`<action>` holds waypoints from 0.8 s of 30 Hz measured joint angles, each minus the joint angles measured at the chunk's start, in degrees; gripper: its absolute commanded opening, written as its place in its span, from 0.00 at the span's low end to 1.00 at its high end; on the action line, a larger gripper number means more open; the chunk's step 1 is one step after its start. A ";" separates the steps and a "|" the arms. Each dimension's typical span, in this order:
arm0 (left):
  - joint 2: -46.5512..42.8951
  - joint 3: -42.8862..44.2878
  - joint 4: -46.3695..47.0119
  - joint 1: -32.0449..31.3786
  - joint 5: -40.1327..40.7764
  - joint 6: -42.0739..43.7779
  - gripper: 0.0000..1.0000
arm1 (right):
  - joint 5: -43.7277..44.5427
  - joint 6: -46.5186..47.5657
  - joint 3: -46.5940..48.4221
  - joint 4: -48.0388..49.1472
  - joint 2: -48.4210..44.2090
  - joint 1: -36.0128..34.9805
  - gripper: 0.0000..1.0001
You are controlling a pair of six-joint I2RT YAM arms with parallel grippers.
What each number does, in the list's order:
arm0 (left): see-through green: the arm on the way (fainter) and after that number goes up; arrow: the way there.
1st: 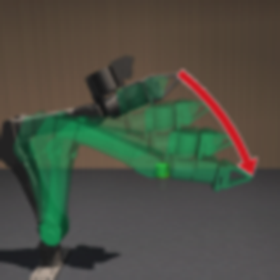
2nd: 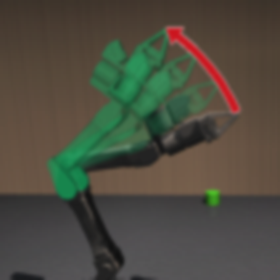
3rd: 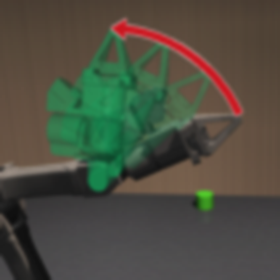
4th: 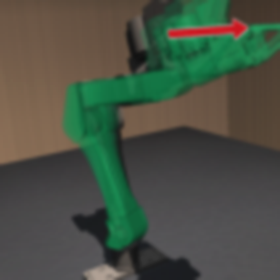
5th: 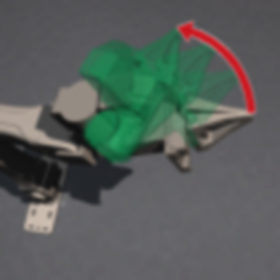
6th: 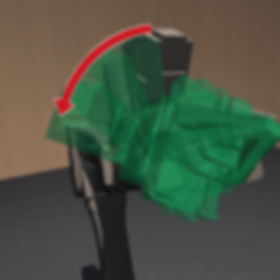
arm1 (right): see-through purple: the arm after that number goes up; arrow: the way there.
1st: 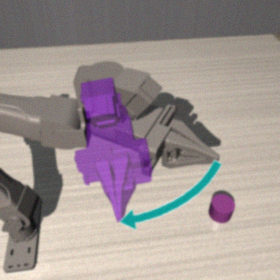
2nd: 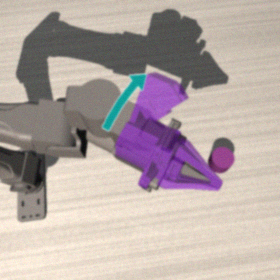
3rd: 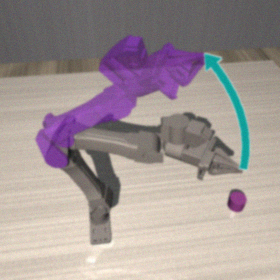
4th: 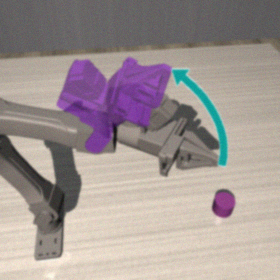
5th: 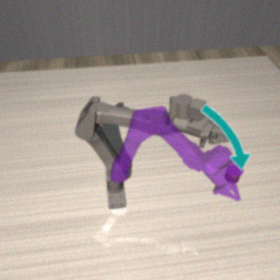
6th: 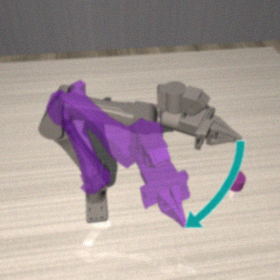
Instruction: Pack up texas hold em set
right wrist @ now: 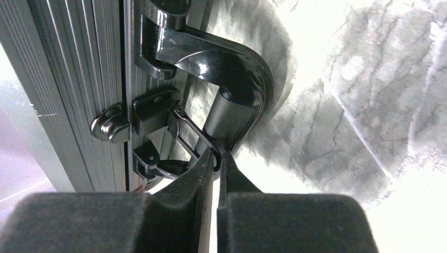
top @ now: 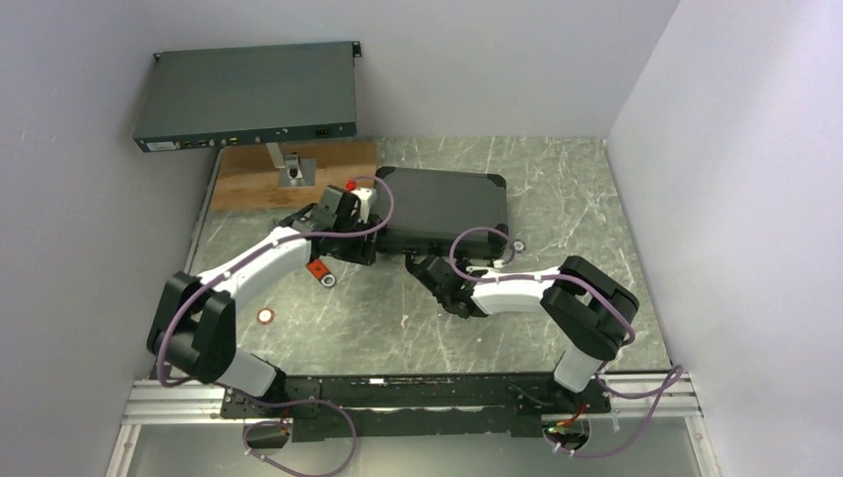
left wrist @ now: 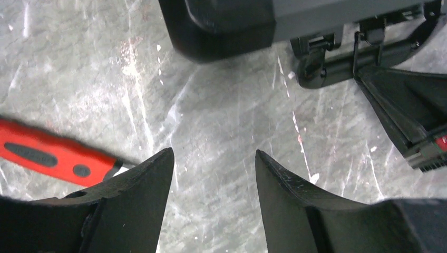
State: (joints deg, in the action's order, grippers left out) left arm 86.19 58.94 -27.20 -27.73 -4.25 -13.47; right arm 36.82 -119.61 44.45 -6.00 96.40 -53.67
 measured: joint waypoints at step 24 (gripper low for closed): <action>-23.02 -15.43 -0.13 -0.11 0.04 -5.75 0.64 | 0.90 5.57 3.82 -13.16 -8.20 2.45 0.00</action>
State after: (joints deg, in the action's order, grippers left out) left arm 63.18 43.51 -27.33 -27.83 -4.21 -19.22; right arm 37.71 -114.04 48.27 -19.16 88.20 -51.22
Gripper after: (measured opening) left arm 0.643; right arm 0.022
